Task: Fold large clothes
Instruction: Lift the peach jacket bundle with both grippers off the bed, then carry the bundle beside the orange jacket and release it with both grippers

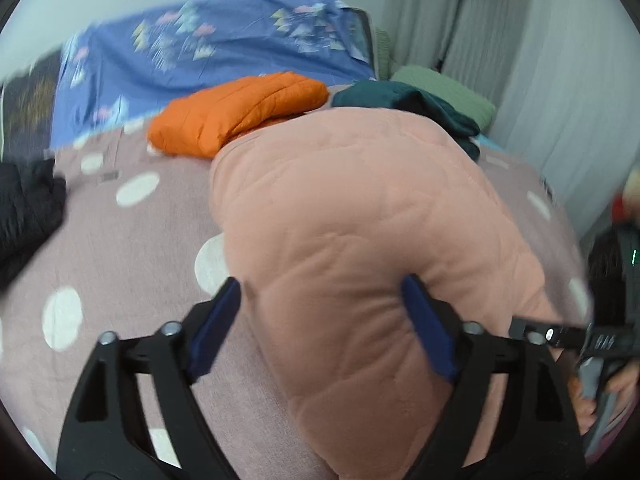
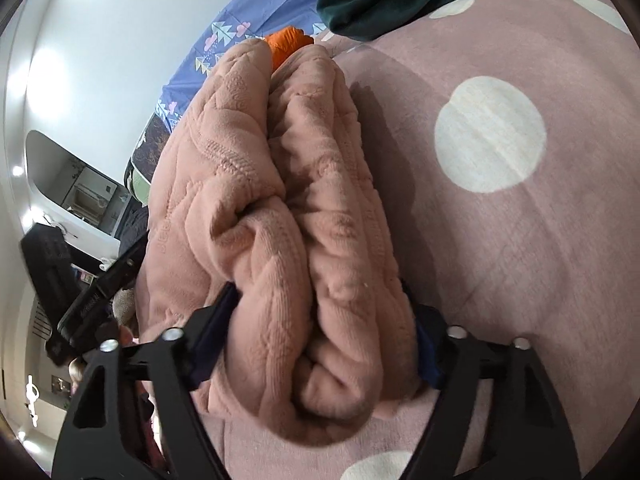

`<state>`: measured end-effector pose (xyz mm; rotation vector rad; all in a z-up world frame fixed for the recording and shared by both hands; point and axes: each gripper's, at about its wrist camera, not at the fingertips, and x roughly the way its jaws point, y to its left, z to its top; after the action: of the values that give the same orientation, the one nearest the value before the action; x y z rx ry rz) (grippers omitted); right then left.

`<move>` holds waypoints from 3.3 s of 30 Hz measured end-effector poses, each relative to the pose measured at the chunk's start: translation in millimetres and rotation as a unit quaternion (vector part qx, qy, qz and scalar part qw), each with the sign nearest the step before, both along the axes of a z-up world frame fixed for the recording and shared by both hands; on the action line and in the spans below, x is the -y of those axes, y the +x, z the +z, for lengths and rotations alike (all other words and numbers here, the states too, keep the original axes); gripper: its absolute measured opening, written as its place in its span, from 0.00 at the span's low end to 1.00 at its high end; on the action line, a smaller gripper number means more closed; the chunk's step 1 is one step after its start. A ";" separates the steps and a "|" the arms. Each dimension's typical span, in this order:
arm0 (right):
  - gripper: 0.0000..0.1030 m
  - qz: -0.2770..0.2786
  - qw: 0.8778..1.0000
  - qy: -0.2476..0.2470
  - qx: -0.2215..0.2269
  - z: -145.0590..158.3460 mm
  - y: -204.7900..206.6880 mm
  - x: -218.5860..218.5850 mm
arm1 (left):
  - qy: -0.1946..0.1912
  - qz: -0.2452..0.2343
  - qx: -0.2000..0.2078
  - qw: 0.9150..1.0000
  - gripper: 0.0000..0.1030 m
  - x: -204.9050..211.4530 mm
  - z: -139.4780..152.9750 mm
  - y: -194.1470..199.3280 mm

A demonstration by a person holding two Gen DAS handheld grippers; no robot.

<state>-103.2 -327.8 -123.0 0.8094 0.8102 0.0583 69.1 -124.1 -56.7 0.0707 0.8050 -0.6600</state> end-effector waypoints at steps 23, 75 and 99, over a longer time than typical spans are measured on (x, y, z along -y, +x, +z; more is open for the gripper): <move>0.88 0.011 1.000 -0.001 0.009 -3.6 13.1 -0.8 | -0.176 -0.016 -0.224 0.958 0.98 -12.2 -57.3 140.2; 0.46 0.276 0.946 -0.063 0.158 127.1 380.4 -149.2 | -0.185 0.153 0.059 0.969 0.64 -258.1 146.3 283.6; 0.63 0.223 0.953 -0.203 0.038 20.1 471.7 -204.3 | -0.049 0.270 0.007 0.962 0.76 -274.7 5.4 364.0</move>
<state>368.5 -123.4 -102.8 0.2237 0.8812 0.3121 433.1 150.5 -51.3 -0.2290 0.7327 -0.1803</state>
